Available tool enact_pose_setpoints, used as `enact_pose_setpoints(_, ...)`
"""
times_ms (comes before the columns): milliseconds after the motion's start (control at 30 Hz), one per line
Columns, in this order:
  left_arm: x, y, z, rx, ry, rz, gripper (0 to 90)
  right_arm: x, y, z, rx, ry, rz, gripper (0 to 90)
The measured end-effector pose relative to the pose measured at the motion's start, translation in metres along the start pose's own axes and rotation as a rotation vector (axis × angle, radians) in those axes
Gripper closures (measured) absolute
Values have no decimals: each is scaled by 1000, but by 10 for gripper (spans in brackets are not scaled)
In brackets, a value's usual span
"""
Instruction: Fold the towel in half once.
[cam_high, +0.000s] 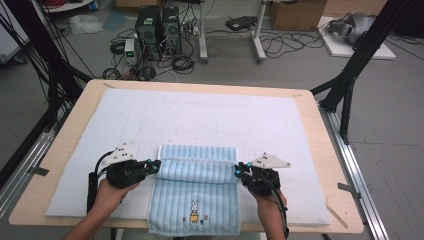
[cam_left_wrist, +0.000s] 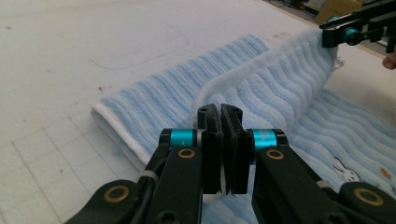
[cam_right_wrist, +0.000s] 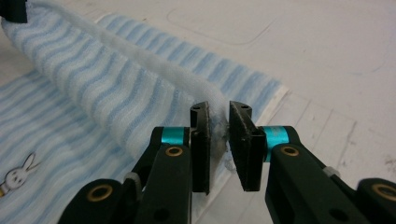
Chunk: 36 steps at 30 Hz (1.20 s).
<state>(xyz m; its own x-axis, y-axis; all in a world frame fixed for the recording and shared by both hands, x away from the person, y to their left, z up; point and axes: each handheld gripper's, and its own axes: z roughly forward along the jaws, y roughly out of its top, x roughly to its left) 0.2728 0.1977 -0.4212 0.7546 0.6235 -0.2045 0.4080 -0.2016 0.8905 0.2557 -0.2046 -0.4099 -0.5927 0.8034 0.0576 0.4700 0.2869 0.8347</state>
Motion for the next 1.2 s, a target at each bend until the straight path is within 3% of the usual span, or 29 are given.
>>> enact_pose_setpoints(167,-9,-13,-3,46,-26,15,853,11,-16,-10,30,-10,-45,816)
enact_pose_setpoints(267,-6,-15,-1,58,-37,-15,786,11,-24,-13,54,1,-31,814)
enact_pose_setpoints(367,5,-13,-1,34,2,-59,520,12,-27,-23,-28,-13,-47,775)
enact_pose_setpoints(433,14,-12,-5,14,46,-82,473,11,-25,-31,-88,-38,-35,749)
enact_pose_setpoints(500,21,-10,-8,-9,59,-101,472,6,-22,-38,-133,-46,-19,736)
enact_pose_setpoints(600,30,-6,-11,-37,86,-120,472,2,-20,-42,-160,-68,1,707)
enact_pose_setpoints(833,42,0,0,-20,87,-141,463,-7,-17,-23,-98,-102,19,621)
enact_pose_setpoints(900,43,1,8,1,69,-140,443,-8,-14,-16,-89,-96,15,642)
enact_pose_setpoints(1000,43,2,20,43,59,-115,436,-6,-9,-4,-50,-75,-49,699)
enact_pose_setpoints(1200,50,9,30,30,95,-93,415,-15,-2,13,-18,-53,-40,643)
